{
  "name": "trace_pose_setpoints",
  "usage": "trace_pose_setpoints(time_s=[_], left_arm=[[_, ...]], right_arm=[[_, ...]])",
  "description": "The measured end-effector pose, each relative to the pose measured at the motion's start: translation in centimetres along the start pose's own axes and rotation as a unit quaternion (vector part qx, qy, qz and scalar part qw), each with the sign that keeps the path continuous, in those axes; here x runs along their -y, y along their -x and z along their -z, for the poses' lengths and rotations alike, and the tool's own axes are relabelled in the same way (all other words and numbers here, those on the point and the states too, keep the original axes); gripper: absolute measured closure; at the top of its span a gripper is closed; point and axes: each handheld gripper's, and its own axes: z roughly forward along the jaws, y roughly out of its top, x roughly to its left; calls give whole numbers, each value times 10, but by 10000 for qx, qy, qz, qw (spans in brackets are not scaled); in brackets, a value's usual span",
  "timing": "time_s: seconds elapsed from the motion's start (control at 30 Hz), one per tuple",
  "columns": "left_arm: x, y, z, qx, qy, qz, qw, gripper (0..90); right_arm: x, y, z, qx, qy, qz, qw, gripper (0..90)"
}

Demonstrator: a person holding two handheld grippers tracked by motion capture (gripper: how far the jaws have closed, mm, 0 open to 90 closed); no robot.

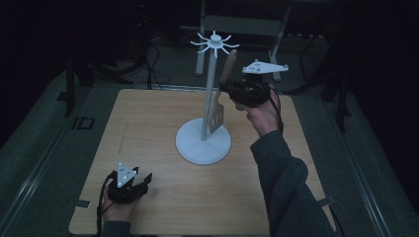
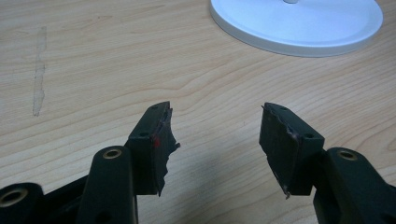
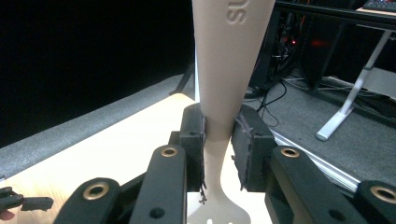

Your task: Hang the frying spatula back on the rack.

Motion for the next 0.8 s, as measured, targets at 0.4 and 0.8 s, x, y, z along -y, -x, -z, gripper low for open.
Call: trace_pose_setpoints(time_s=[0.4, 0.8], left_arm=[[0, 0, 0, -1, -2, -1, 10000, 443], [0, -1, 0, -4, 9, -1, 10000, 443]], right_arm=[[0, 1, -5, 10, -70, 3, 10000, 747], [2, 0, -10, 20, -130, 7, 9999, 747]])
